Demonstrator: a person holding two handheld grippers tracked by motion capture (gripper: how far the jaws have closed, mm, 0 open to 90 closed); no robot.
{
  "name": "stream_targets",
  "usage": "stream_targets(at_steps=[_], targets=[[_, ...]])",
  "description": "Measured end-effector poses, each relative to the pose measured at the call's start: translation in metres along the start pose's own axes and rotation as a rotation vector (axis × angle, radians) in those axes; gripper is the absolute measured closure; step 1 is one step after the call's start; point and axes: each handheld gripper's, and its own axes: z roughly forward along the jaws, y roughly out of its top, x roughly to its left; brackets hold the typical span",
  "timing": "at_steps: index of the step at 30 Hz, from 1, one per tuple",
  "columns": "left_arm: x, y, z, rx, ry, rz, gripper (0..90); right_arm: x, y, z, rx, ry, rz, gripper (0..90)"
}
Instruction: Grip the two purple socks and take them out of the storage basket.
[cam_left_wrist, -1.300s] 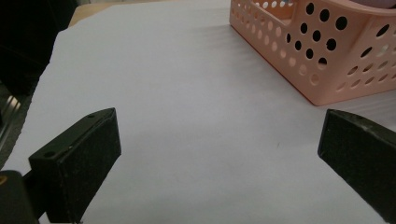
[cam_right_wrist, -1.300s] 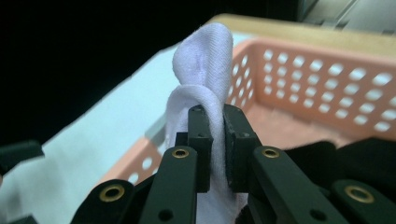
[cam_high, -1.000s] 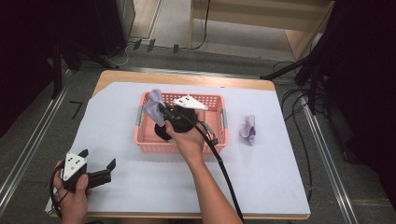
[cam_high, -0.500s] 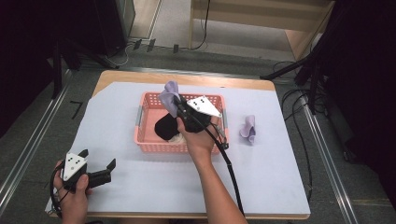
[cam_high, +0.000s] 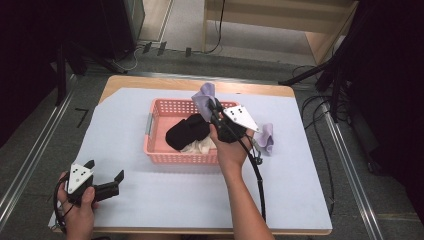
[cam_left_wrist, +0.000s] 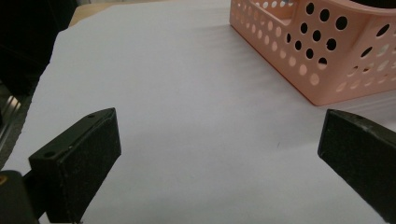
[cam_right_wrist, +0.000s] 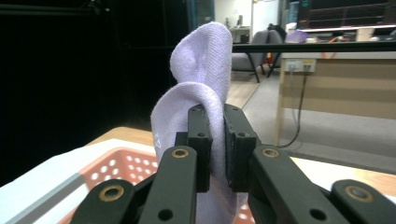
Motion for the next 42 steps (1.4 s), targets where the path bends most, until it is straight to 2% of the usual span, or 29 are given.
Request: stream_targets(at_steps=[6,7,13,14,17,19,20,24,25,28,29,31,32,36,39,41,42], targets=[[0.0,0.0,0.0,0.0,0.001,-0.001,0.1,-0.013,0.001,-0.008,-0.017,-0.041,0.011,83.4],[0.0,0.0,0.0,0.001,0.0,-0.002,0.2,-0.019,0.001,-0.012,-0.027,-0.056,0.009,83.3],[0.0,0.0,0.0,0.001,-0.001,-0.001,0.1,-0.034,0.0,-0.02,-0.038,-0.093,0.006,83.3],[0.0,0.0,0.0,0.002,0.0,0.0,0.1,-0.042,-0.001,-0.025,-0.044,-0.11,0.008,83.3],[0.0,0.0,0.0,0.002,0.0,-0.001,0.2,-0.052,-0.001,-0.031,-0.049,-0.138,0.014,83.4],[0.0,0.0,0.0,0.002,0.0,-0.001,0.2,-0.055,-0.001,-0.033,-0.043,-0.146,0.026,83.3],[0.0,0.0,0.0,0.001,0.0,-0.001,0.2,-0.063,-0.002,-0.037,-0.049,-0.167,0.025,83.3],[-0.001,0.0,0.0,0.001,0.001,0.001,0.1,-0.072,-0.004,-0.042,-0.047,-0.192,0.029,83.3],[-0.001,0.0,0.0,0.0,0.0,0.001,0.1,-0.078,-0.005,-0.046,-0.048,-0.206,0.036,83.3],[-0.001,0.0,0.0,0.003,0.001,0.003,0.2,-0.084,-0.007,-0.049,-0.045,-0.222,0.041,83.3],[-0.001,0.0,0.0,0.004,0.001,0.004,0.2,-0.091,-0.011,-0.053,-0.037,-0.241,0.043,83.3],[-0.001,0.0,0.0,0.002,0.002,0.001,0.2,-0.094,-0.012,-0.055,-0.033,-0.248,0.049,83.3],[-0.001,0.0,0.0,0.001,0.001,0.001,0.2,-0.102,-0.018,-0.058,-0.017,-0.269,0.045,83.3],[-0.001,0.0,0.0,0.001,0.001,0.001,0.2,-0.111,-0.029,-0.062,0.005,-0.298,0.057,83.1],[-0.001,0.0,0.0,-0.001,0.003,0.006,0.2,-0.12,-0.044,-0.069,0.049,-0.337,0.087,82.6],[-0.001,0.0,0.0,-0.002,0.003,0.006,0.2,-0.122,-0.048,-0.071,0.06,-0.339,0.096,82.2],[-0.001,0.0,0.0,-0.002,0.003,0.006,0.2,-0.125,-0.056,-0.074,0.075,-0.346,0.11,80.7]])
